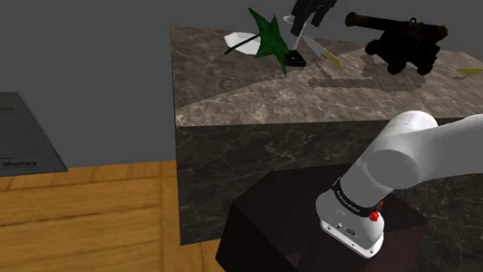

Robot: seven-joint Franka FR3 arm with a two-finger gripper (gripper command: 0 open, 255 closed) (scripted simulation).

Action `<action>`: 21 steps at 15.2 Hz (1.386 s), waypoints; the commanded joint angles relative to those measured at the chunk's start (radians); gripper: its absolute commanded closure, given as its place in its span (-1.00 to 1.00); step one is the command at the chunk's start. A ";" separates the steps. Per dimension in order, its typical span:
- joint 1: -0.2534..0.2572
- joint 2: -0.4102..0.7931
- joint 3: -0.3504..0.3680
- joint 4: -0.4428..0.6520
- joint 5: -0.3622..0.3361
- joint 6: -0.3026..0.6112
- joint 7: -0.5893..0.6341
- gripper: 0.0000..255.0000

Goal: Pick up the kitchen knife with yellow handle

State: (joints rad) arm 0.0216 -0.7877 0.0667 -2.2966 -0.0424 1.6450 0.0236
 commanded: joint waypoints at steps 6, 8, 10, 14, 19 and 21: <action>-0.056 0.103 -0.080 0.023 -0.034 0.062 -0.025 -1.00; -0.077 0.147 -0.112 0.037 -0.045 0.085 -0.035 -1.00; -0.097 0.194 -0.144 0.054 -0.053 0.107 -0.046 -1.00; -0.134 0.291 -0.207 0.097 -0.064 0.147 -0.067 -1.00; -0.174 0.421 -0.285 0.166 -0.061 0.189 -0.097 -1.00; -0.190 0.475 -0.316 0.198 -0.055 0.203 -0.111 -1.00</action>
State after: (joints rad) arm -0.1589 -0.3393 -0.2307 -2.1127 -0.0993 1.8391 -0.0767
